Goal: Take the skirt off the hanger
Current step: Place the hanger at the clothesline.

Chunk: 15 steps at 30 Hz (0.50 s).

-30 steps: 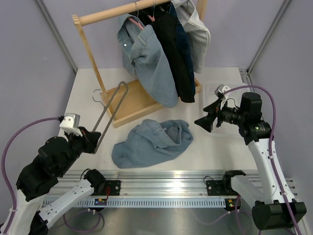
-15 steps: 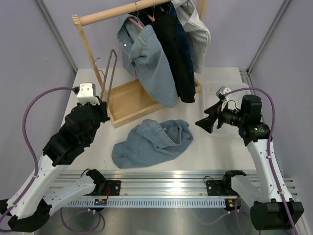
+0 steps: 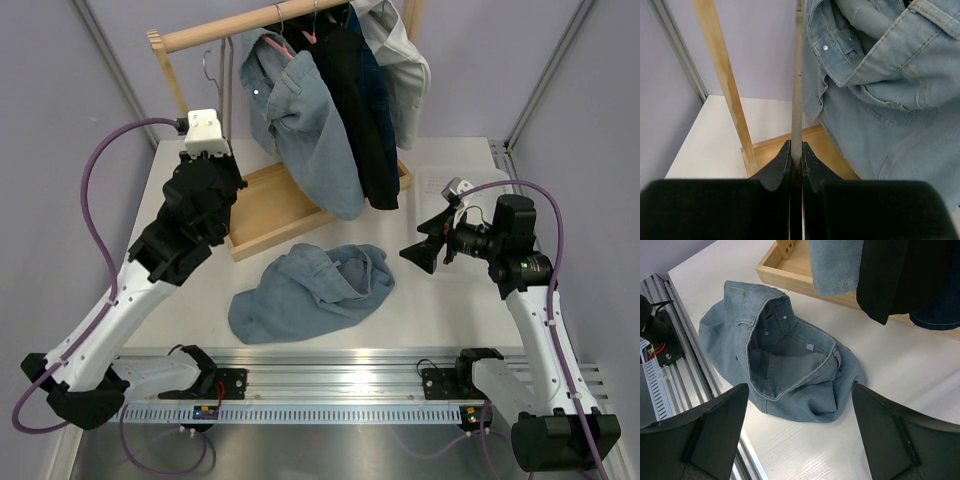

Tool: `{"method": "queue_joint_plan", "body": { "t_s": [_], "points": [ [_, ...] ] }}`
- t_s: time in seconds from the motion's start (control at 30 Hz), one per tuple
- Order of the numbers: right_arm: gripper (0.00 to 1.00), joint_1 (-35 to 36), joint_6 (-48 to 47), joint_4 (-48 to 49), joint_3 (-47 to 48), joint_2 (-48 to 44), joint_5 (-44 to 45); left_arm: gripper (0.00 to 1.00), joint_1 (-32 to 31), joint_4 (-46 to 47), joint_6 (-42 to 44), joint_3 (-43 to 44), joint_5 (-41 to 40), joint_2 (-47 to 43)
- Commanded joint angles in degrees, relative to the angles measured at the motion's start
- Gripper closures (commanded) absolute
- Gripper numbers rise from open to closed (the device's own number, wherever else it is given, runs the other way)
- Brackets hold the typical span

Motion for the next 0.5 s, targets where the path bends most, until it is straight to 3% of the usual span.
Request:
{"method": "queue_joint_plan", "body": {
  "t_s": [0.0,0.47],
  "points": [
    [0.08,-0.6,-1.1,0.6,0.2,-1.3,-1.2,1.00,0.8,8.3,2.6,5.0,-4.3,2.5],
    [0.08,-0.9,-1.9,-0.2,0.4,-2.0,-1.7,1.00,5.3,10.8,3.4,13.0,-13.0,13.4]
  ]
}}
